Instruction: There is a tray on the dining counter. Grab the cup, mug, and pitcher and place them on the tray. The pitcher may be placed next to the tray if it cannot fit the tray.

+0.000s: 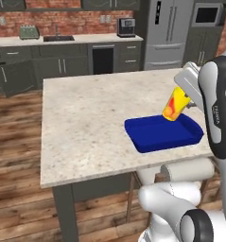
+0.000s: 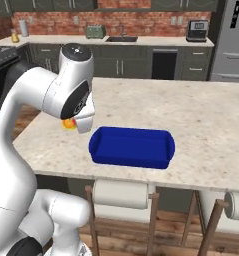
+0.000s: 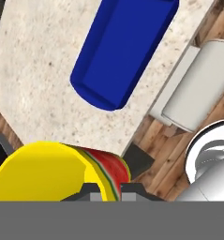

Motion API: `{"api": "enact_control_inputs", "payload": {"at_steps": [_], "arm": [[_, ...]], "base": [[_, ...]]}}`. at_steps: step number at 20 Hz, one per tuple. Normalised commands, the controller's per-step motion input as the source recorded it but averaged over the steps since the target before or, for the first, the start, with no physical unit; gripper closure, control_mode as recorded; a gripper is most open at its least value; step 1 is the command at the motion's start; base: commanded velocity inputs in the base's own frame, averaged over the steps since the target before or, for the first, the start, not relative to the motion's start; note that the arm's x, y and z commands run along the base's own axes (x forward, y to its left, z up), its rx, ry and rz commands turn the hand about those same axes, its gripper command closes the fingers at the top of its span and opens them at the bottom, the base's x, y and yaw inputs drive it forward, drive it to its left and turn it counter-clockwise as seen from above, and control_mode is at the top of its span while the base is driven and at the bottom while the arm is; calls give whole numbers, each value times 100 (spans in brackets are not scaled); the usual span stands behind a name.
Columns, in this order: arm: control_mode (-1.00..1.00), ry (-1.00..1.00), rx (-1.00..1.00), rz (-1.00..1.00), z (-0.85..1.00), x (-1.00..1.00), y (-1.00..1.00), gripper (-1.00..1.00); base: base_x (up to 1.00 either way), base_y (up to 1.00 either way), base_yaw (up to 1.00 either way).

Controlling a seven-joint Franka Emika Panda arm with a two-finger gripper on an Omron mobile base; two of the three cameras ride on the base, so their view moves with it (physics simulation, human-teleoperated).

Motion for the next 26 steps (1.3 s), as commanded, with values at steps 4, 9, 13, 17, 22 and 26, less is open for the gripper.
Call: {"api": "enact_control_inputs", "payload": {"at_steps": [4,9,13,17,22,26], "arm": [[100,0,0,0,0,0,0,100],[100,0,0,0,0,0,0,100],[100,0,0,0,0,0,0,100],[100,0,0,0,0,0,0,100],[100,0,0,0,0,0,0,100],[100,0,0,0,0,0,0,100]], "base": [[24,-25,30],[25,-7,24],[31,0,13],[48,0,1],[57,0,0],[59,-1,0]]}}
